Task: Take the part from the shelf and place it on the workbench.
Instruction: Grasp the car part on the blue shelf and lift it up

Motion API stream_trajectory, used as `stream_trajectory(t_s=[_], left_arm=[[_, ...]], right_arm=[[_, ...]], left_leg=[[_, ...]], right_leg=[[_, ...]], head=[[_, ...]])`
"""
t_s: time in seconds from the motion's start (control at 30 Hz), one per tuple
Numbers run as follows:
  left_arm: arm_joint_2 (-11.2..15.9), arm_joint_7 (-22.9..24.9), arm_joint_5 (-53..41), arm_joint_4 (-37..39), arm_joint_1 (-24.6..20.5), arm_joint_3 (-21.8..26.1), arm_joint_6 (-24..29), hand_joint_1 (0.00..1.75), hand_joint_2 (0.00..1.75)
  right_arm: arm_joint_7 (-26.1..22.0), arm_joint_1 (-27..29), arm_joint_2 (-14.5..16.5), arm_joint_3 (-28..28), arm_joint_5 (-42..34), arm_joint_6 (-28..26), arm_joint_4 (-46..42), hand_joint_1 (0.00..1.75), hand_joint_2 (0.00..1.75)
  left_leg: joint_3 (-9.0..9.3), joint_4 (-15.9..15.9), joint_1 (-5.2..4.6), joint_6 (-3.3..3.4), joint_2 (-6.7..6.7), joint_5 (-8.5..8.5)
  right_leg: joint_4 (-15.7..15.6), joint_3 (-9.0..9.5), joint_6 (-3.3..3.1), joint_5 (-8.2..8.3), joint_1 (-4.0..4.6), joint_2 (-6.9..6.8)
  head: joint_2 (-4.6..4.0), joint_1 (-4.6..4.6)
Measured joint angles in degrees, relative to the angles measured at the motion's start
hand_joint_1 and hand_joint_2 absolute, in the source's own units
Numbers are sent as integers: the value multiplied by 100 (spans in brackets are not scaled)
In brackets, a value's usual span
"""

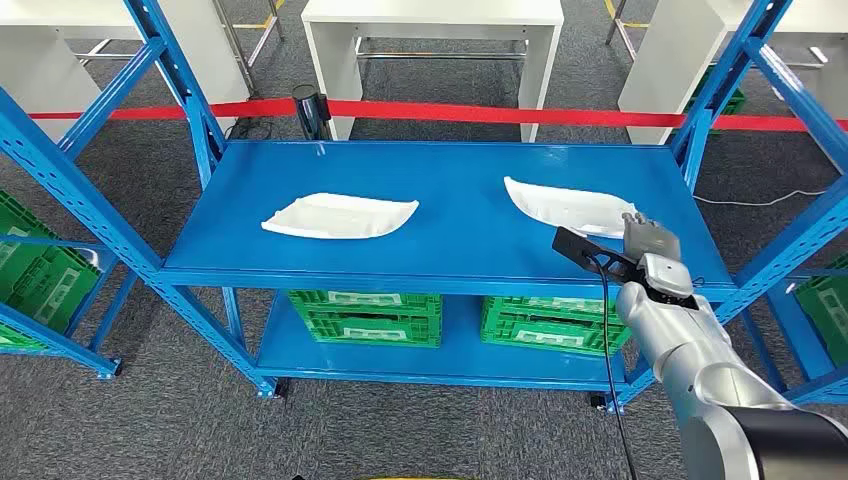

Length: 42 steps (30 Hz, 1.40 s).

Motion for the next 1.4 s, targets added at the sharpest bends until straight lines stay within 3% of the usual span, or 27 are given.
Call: stream_trajectory(t_s=[0.67,0.97,1.4], left_arm=[[0,1,-26,-2,-4,1,-20,0,0],[-2,-43,-26,-1,-5,13,-9,0,0],[-39,-103,-34,-2,-5,73,7,0,0]], right_arm=[[-67,-41,-64,-11,-23,-55,1,162,175],[-123,-88,-70,-11,-14,-96,-1,175,175],[-403,-34,-64,71,289,-1027,0,173,175]], left_leg=[[2,3,0,1,-2,-1],[1,9,0,3,-2,-2],[-2,11,0,7,-3,-4]], right_leg=[[-1,6,1,0,0,0],[-1,9,2,1,0,0],[0,8,3,1,0,-1]], head=[[0,0],[0,0],[0,0]])
